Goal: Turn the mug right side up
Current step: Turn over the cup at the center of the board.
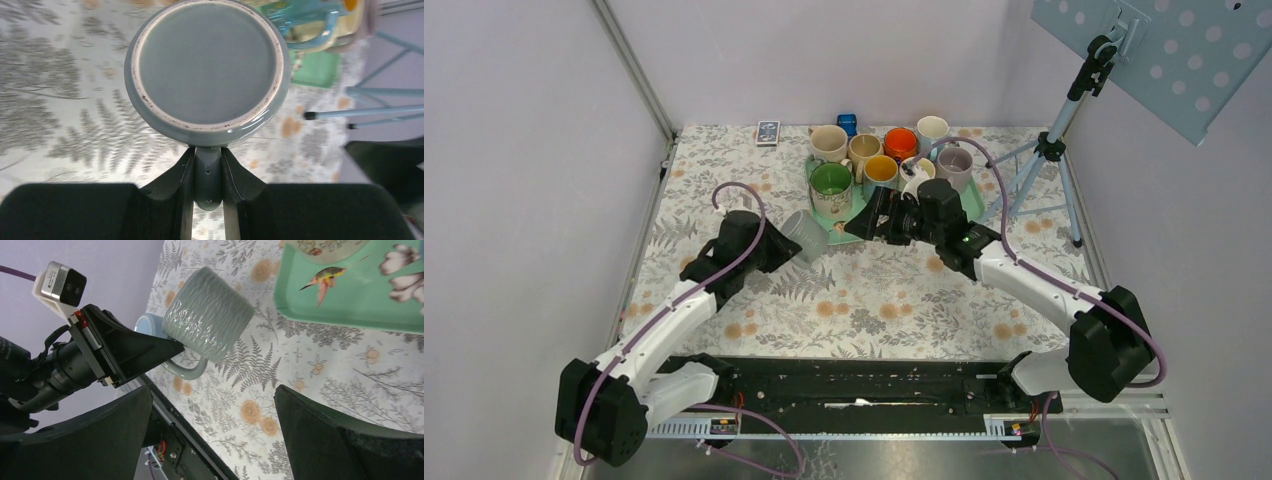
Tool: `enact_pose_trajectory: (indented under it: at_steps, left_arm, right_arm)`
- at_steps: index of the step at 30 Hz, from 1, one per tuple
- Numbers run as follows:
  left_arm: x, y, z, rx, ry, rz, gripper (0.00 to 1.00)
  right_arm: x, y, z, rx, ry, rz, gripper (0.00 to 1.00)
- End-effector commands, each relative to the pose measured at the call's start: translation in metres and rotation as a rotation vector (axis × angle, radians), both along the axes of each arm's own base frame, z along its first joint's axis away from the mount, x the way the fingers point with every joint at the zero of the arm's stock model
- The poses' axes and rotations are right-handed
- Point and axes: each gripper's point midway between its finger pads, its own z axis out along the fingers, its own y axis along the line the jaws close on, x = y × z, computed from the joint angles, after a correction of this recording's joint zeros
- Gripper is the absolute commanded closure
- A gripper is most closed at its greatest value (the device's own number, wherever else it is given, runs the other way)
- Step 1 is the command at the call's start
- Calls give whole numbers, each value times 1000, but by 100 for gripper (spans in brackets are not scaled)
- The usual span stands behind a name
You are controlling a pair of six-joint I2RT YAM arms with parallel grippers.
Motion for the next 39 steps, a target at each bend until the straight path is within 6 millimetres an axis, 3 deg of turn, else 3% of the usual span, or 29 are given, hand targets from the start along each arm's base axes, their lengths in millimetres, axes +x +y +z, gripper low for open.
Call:
enact_pose_trajectory:
  at_steps: [1, 7, 16, 39]
  left_arm:
    - [32, -43, 91, -336, -233, -44, 100]
    - [37, -63, 115, -563, -267, -72, 100]
    - [46, -80, 130, -731, -277, -112, 100]
    - [34, -120, 137, -901, -233, -207, 100]
  right_arm:
    - [-6, 19, 22, 164, 13, 58, 0]
    - [-20, 25, 14, 256, 94, 92, 0]
    - [-29, 32, 7, 372, 192, 109, 4]
    - [-5, 26, 20, 614, 299, 57, 35]
